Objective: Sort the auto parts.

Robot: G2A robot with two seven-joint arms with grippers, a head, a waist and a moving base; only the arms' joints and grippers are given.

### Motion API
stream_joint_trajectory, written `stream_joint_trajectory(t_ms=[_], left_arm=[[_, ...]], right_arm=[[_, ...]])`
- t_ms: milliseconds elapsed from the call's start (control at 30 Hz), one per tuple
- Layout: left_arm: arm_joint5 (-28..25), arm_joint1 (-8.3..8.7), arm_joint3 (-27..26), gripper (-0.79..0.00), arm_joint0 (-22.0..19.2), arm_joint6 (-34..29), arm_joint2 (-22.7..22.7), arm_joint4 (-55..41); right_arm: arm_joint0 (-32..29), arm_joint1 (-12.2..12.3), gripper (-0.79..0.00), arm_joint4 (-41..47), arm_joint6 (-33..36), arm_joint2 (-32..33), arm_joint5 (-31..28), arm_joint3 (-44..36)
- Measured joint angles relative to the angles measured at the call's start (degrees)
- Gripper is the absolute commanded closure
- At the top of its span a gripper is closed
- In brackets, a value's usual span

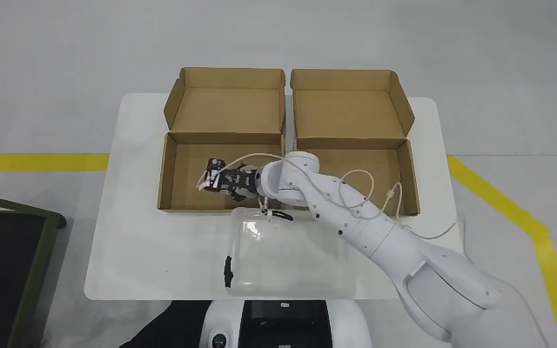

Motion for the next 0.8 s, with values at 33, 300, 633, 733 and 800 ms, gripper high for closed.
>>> stream_joint_trajectory(t_ms=[33, 300, 633, 733, 800], left_arm=[[0.0, 0.0, 0.0, -0.785, 0.0, 0.0, 0.0, 0.0], [0.0, 0.0, 0.0, -0.785, 0.0, 0.0, 0.0, 0.0], [0.0, 0.0, 0.0, -0.785, 0.0, 0.0, 0.0, 0.0], [0.0, 0.0, 0.0, -0.785, 0.0, 0.0, 0.0, 0.0], [0.0, 0.0, 0.0, -0.785, 0.0, 0.0, 0.0, 0.0]], right_arm=[[0.11, -0.23, -0.049, -0.08, -0.01, -0.09, -0.04, 0.49], [0.72, -1.88, -0.166, -0.64, -0.35, -0.33, -0.71, 4.45], [1.22, -3.24, -0.357, -2.41, 0.09, -0.19, -1.21, 5.9], [1.42, -3.42, -0.372, -3.28, 0.3, 0.1, -1.24, 5.41], [1.48, -3.44, -0.382, -3.57, 0.35, 0.61, -1.25, 4.98]])
